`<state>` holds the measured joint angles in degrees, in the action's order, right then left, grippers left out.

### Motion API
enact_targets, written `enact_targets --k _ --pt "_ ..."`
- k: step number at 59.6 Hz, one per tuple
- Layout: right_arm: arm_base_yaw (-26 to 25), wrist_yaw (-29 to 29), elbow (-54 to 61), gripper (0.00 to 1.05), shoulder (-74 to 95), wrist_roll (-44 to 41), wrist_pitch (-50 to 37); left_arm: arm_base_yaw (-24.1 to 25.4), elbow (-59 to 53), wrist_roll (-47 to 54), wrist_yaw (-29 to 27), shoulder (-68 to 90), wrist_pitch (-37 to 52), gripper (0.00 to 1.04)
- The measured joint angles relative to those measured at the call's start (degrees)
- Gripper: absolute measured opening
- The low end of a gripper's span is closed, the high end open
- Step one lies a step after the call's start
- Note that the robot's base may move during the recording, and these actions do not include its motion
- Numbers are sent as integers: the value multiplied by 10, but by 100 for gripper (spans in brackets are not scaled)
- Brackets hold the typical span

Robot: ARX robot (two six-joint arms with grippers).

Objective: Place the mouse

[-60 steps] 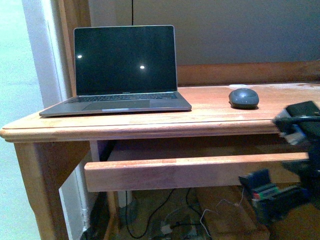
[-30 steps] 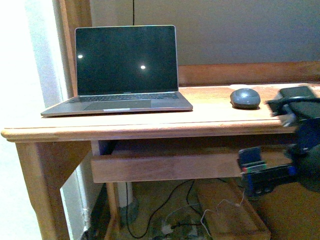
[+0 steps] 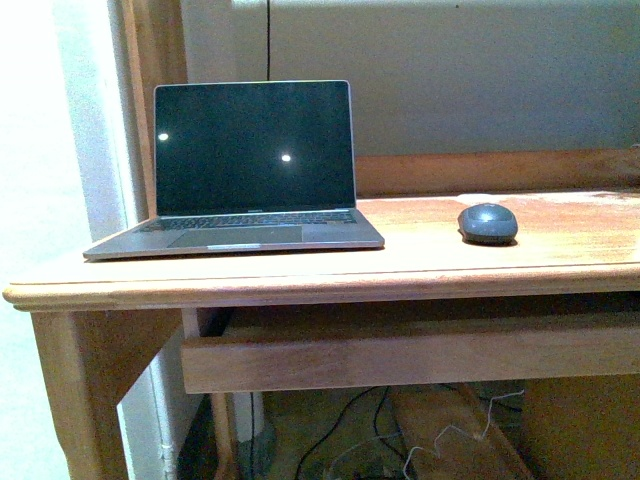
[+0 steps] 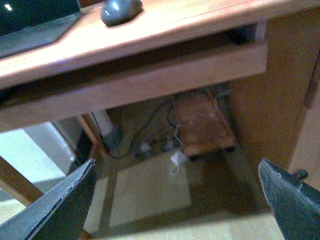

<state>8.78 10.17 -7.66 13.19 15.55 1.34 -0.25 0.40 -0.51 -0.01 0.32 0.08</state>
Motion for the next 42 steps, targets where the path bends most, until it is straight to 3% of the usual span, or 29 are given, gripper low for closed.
enact_targets --k 7,11,14,20,25,36,39,42 --pt "96 76 38 97 -65 48 -16 0 0 0 0 0 0 97" --pt "123 95 52 97 -63 58 -19 0 0 0 0 0 0 97" --pt "130 103 66 91 -71 28 -45 0 0 0 0 0 0 97" --pt "92 69 68 71 -98 -88 -45 0 0 0 0 0 0 97" --pt "64 40 68 57 -107 -122 -35 0 0 0 0 0 0 97" --pt "4 -17 68 23 -121 -144 -22 0 0 0 0 0 0 97" --pt "-34 -73 68 14 -125 -148 -16 0 0 0 0 0 0 97" --pt "-68 -92 68 6 -127 -150 -15 0 0 0 0 0 0 97"
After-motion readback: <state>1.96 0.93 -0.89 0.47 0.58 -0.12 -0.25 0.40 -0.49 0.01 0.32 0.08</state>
